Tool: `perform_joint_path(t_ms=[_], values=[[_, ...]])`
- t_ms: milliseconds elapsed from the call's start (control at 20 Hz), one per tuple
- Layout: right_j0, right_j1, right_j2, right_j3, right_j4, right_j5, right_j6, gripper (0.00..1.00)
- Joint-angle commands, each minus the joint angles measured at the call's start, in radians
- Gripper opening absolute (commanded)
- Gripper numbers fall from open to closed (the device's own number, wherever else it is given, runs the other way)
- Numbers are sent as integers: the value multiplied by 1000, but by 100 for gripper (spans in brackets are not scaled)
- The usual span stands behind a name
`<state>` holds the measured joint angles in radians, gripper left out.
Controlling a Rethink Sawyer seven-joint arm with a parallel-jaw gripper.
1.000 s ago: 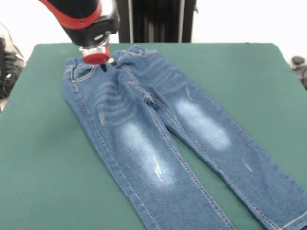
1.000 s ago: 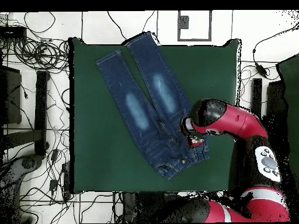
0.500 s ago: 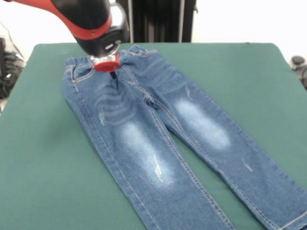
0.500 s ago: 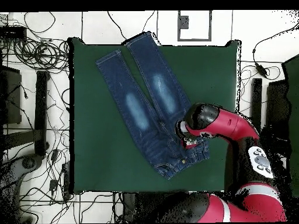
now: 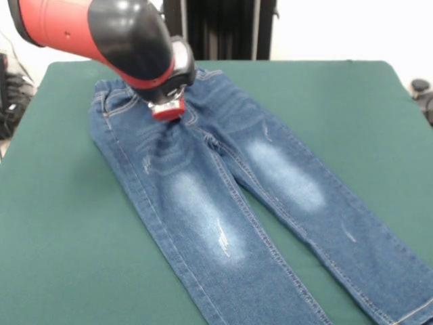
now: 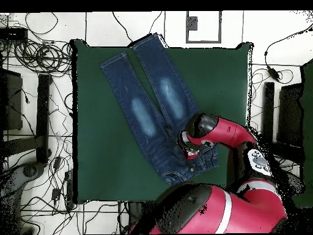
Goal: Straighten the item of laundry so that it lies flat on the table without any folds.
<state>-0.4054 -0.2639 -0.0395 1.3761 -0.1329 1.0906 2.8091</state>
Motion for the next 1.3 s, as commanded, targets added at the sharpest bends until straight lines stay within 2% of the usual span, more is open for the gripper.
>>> perform_joint_path(t_ms=[50, 300, 650, 750, 900, 1300], values=[[38, 198, 58, -42, -24, -31, -19, 100], [35, 224, 64, -76, -34, -48, -26, 100], [43, 198, 71, -56, -48, -129, -19, 100], [50, 143, 74, -31, -90, -235, -48, 100], [64, 56, 67, 6, -114, -256, -64, 100], [89, -142, 53, 50, -156, -198, -91, 100]])
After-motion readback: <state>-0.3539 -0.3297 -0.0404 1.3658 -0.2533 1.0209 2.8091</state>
